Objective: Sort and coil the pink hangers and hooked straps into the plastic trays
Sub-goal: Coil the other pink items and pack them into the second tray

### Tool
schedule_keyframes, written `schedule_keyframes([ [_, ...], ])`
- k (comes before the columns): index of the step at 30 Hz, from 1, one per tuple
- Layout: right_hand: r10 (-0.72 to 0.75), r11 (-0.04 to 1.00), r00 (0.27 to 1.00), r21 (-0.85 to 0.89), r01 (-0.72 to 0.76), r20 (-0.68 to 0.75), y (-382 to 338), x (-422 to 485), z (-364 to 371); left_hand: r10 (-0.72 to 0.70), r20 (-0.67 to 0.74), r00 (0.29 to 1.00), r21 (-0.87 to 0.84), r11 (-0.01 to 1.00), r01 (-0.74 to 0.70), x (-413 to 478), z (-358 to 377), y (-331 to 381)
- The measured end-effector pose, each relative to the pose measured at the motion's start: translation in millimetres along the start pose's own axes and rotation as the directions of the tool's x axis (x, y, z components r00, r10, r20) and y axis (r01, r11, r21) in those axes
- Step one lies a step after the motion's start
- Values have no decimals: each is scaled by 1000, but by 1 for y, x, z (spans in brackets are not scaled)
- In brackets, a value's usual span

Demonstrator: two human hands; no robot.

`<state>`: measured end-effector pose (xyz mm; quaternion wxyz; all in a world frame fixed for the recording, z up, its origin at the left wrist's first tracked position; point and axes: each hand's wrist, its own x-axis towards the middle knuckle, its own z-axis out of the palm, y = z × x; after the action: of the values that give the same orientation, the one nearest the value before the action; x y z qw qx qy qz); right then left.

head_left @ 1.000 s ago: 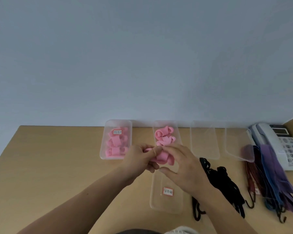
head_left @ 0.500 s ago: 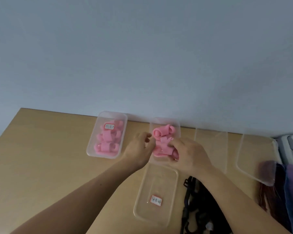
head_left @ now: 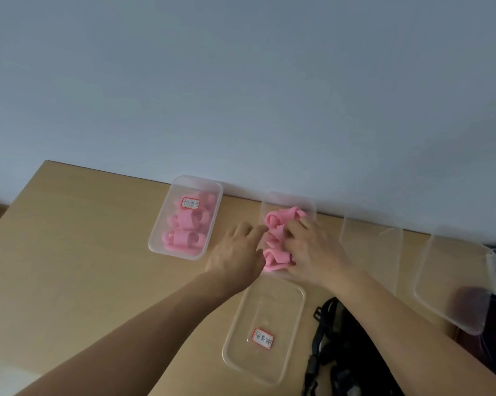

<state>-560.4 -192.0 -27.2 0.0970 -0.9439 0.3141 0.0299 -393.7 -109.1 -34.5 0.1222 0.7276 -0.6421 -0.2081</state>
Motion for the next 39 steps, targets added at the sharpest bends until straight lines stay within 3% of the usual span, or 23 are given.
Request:
schedule_keyframes([
  [2, 66, 998, 998, -18, -66, 9, -4, -2, -2, 195, -120, 973, 190, 967, -170, 0, -2, 2],
  [4, 68, 998, 998, 7, -68, 3, -7, -4, 0, 317, -131, 940, 285, 920, -270, 5, -1, 8],
  [8, 122, 987, 992, 103, -125, 34, -6, -10, 10, 241, 64, 968, 375, 893, -248, 22, 6, 15],
  [14, 130, 978, 991, 170, -123, -30, -3, -17, 7, 245, 82, 966, 442, 860, -255, 30, 7, 10],
  [18, 177, 984, 957, 63, -167, -229, 1, -31, 4, 262, 66, 963, 449, 854, -263, 27, 6, 15],
  [22, 164, 985, 960, -21, -173, -228, -6, -30, 14, 338, -5, 941, 388, 868, -310, 25, 8, 12],
  [27, 215, 972, 932, -31, -233, -292, -5, -31, 20, 417, 16, 909, 342, 852, -397, 30, 9, 12],
  [34, 329, 928, 883, -59, -369, -335, -19, -31, 25, 390, 5, 921, 302, 877, -373, 28, 8, 10],
  [39, 352, 921, 865, -32, -388, -358, -22, -34, 22, 408, -25, 913, 271, 882, -386, 28, 8, 14],
])
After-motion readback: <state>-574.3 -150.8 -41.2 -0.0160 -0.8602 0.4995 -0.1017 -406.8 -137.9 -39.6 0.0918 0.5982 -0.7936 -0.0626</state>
